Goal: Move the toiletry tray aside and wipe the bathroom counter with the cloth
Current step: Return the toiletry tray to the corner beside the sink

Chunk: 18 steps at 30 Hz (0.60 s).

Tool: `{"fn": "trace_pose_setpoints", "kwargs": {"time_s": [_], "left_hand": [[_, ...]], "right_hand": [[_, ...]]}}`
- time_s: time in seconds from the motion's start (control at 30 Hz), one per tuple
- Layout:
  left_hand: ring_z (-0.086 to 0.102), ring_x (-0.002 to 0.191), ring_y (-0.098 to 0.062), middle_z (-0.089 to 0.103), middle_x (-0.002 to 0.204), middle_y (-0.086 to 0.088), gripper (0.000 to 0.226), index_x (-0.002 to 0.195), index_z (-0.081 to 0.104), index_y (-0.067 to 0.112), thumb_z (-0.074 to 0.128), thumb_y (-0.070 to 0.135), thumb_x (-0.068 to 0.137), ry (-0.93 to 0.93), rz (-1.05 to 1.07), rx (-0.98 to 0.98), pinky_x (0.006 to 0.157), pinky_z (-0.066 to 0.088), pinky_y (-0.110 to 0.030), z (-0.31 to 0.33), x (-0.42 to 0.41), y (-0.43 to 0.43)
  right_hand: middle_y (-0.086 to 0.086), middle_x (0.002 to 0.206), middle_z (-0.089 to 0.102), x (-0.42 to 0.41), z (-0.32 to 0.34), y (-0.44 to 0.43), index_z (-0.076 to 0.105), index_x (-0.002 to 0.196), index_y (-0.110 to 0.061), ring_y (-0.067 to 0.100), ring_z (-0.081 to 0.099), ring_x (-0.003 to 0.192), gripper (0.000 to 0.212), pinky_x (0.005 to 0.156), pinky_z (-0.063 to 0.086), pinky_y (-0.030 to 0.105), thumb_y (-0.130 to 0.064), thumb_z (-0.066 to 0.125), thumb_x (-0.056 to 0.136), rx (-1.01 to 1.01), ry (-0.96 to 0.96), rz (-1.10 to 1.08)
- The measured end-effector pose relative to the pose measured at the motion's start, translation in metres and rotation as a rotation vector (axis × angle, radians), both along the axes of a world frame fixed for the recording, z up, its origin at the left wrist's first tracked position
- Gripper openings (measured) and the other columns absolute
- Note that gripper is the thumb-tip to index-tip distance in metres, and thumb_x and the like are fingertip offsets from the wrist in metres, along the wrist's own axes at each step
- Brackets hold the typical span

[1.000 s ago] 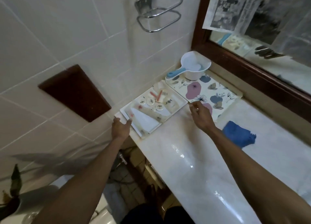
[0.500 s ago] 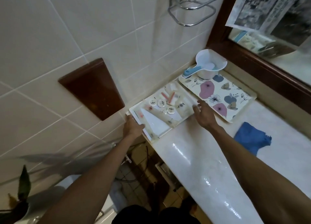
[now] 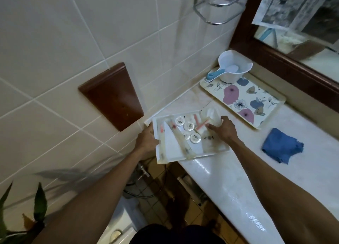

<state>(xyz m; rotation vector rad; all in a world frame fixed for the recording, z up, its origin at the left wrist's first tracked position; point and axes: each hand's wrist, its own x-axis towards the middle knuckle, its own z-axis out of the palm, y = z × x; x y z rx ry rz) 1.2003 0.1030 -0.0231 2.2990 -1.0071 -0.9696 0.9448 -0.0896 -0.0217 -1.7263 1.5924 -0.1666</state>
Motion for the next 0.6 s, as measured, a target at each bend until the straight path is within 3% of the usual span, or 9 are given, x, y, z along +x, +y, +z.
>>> {"fn": "trace_pose_setpoints", "kwargs": {"time_s": [0.1, 0.17, 0.23, 0.33, 0.47, 0.6], "left_hand": [[0.063, 0.106, -0.020, 0.066, 0.121, -0.002, 0.086, 0.157, 0.025, 0.035, 0.073, 0.017, 0.089, 0.086, -0.001, 0.003, 0.084, 0.054, -0.031, 0.002, -0.015, -0.002], [0.063, 0.087, -0.011, 0.067, 0.097, 0.010, 0.080, 0.155, 0.033, 0.033, 0.072, 0.015, 0.087, 0.128, -0.022, -0.010, 0.069, 0.053, -0.025, 0.011, -0.030, -0.010], [0.066, 0.085, -0.017, 0.065, 0.085, 0.011, 0.072, 0.148, 0.045, 0.031, 0.072, 0.013, 0.084, 0.151, -0.055, -0.003, 0.073, 0.060, -0.035, 0.023, -0.048, -0.023], [0.068, 0.098, -0.032, 0.068, 0.095, -0.005, 0.059, 0.132, 0.059, 0.031, 0.072, 0.015, 0.076, 0.184, -0.094, -0.008, 0.087, 0.059, -0.049, 0.042, -0.083, -0.042], [0.069, 0.091, -0.023, 0.069, 0.093, -0.002, 0.075, 0.145, 0.051, 0.031, 0.071, 0.013, 0.074, 0.243, -0.174, -0.113, 0.083, 0.061, -0.043, 0.055, -0.148, -0.059], [0.068, 0.081, -0.023, 0.065, 0.082, -0.003, 0.083, 0.149, 0.046, 0.030, 0.073, 0.010, 0.073, 0.276, -0.260, -0.187, 0.080, 0.061, -0.044, 0.062, -0.226, -0.060]], "right_hand": [[0.017, 0.132, 0.058, -0.029, 0.003, 0.012, 0.043, 0.139, -0.008, 0.034, 0.058, 0.118, 0.085, 0.086, 0.044, 0.035, -0.047, 0.082, 0.074, -0.019, -0.061, -0.071], [0.016, 0.132, 0.059, -0.055, 0.009, 0.020, 0.042, 0.139, -0.009, 0.034, 0.058, 0.118, 0.085, 0.087, 0.045, 0.035, -0.045, 0.083, 0.073, -0.040, -0.106, -0.126], [0.014, 0.133, 0.059, -0.086, 0.017, 0.026, 0.041, 0.140, -0.013, 0.034, 0.057, 0.120, 0.085, 0.094, 0.046, 0.040, -0.042, 0.084, 0.073, -0.061, -0.158, -0.186], [0.012, 0.131, 0.060, -0.137, 0.031, 0.037, 0.041, 0.140, -0.015, 0.034, 0.056, 0.119, 0.081, 0.096, 0.047, 0.042, -0.039, 0.084, 0.075, -0.119, -0.211, -0.251], [0.008, 0.124, 0.063, -0.217, 0.050, 0.062, 0.048, 0.134, -0.023, 0.032, 0.060, 0.112, 0.070, 0.091, 0.049, 0.041, -0.044, 0.081, 0.075, -0.231, -0.230, -0.364], [0.011, 0.135, 0.055, -0.305, 0.064, 0.104, 0.042, 0.141, -0.025, 0.030, 0.056, 0.121, 0.082, 0.099, 0.047, 0.043, -0.046, 0.082, 0.073, -0.320, -0.248, -0.502]]}}
